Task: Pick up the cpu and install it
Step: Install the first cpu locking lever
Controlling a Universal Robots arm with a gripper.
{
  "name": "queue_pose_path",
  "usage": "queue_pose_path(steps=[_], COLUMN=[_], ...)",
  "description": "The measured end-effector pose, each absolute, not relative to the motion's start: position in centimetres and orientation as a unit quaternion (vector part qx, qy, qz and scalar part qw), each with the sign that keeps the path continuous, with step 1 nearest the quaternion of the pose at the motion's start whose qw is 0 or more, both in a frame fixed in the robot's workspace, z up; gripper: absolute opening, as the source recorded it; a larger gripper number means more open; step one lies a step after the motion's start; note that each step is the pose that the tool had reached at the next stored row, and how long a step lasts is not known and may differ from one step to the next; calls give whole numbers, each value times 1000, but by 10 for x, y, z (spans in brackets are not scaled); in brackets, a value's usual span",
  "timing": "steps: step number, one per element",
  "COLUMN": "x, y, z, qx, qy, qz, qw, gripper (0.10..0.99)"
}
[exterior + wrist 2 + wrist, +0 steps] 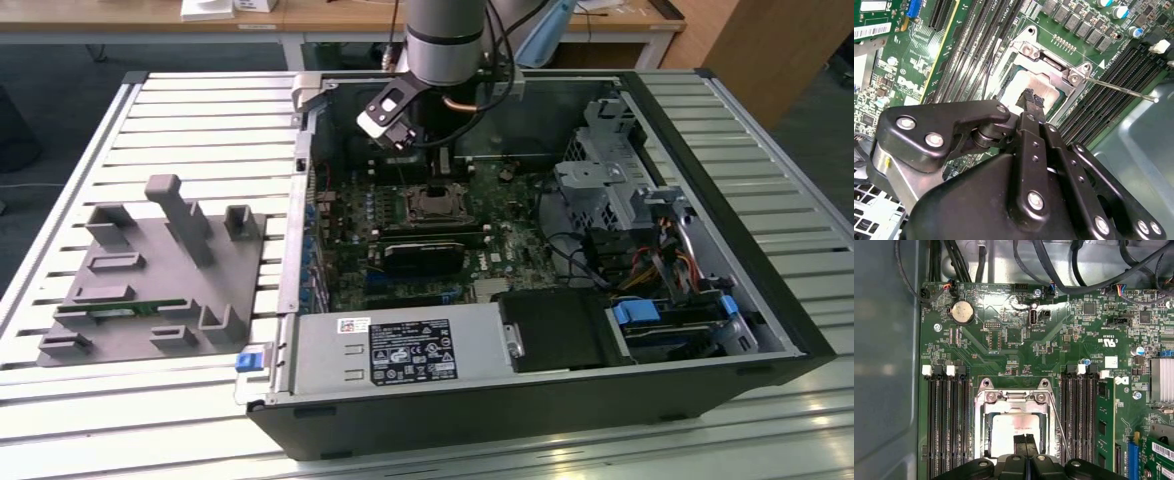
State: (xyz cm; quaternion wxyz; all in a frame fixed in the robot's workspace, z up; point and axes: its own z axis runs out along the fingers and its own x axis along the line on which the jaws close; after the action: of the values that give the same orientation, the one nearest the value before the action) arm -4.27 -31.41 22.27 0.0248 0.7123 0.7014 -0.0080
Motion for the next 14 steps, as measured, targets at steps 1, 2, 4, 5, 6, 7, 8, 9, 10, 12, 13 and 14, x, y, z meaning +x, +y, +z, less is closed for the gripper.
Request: queue_pose_path(steps=[1,2,4,5,6,7,8,9,10,12,13,14], x=[-43,-43,-43,-43,-43,-43,-43,-43,-43,-43,-43,-43], y=[-314,-314,-314,-314,-314,-314,-314,-314,-314,-314,-314,-314], z=[223,223,224,224,225,225,226,226,227,229,231,233], qx=[712,712,712,712,712,712,712,712,712,712,712,712], qy=[701,701,701,701,701,701,701,701,701,701,701,701], qz=[-8,-8,-8,-8,-8,-8,-8,-8,-8,-8,-8,-8], qw=[25,25,25,25,25,25,25,25,25,25,25,25], gripper=[106,106,106,106,106,106,106,106,106,106,106,106])
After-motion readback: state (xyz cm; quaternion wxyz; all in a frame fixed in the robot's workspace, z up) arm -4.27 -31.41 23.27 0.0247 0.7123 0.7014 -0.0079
